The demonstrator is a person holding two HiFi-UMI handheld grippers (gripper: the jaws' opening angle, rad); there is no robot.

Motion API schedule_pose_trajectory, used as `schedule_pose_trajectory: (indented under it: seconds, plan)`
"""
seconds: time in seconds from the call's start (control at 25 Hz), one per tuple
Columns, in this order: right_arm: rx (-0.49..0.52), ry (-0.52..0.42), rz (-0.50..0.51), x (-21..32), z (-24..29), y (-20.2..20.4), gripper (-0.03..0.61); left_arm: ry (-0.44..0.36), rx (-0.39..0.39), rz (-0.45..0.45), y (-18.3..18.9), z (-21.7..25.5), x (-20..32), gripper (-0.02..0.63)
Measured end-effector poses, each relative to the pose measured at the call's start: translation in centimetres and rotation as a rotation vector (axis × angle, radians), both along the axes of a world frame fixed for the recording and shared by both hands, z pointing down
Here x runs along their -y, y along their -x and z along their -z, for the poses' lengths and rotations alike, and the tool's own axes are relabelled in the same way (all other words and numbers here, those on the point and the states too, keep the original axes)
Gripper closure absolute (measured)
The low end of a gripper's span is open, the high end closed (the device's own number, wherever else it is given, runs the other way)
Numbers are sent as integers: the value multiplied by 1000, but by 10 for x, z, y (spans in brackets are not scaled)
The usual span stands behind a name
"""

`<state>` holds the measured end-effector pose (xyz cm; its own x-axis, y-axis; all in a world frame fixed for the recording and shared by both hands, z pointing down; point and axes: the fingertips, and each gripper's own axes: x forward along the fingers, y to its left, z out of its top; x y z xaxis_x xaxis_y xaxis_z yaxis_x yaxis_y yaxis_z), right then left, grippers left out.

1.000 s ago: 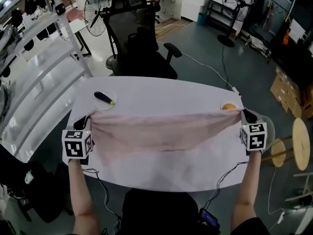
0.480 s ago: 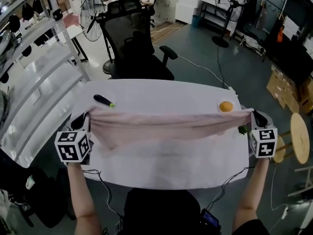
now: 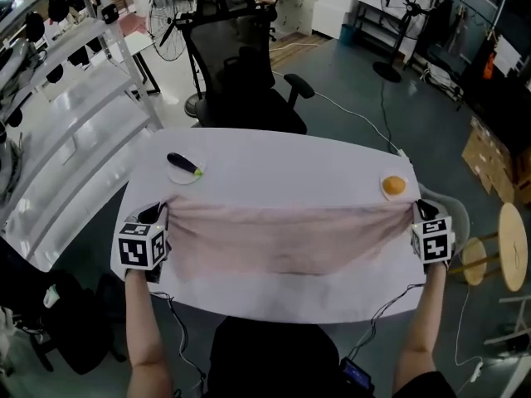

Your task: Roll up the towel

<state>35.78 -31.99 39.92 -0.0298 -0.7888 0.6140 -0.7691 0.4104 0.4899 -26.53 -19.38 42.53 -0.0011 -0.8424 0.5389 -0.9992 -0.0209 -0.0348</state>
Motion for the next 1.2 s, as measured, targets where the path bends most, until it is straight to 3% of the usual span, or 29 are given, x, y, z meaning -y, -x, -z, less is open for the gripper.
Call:
schedule_pose_trajectory:
  seconds: [0.28, 0.64, 0.92, 1.12, 1.2]
  plan:
    - [-24, 91, 28, 37, -62, 27, 545, 123, 46, 38, 14, -66, 13, 589]
    - [-92, 110, 102, 96, -103, 53, 545, 145, 71, 41, 28, -104, 56, 588]
    - [-50, 184, 57, 123, -147, 59, 527, 158, 93, 70, 35, -129, 81, 583]
    - [-32, 185, 8, 124, -159, 52, 370, 178, 109, 99, 39, -143, 85, 422]
    - [-13, 164, -9, 121, -154, 45, 347, 183, 105, 98, 36, -144, 83, 367]
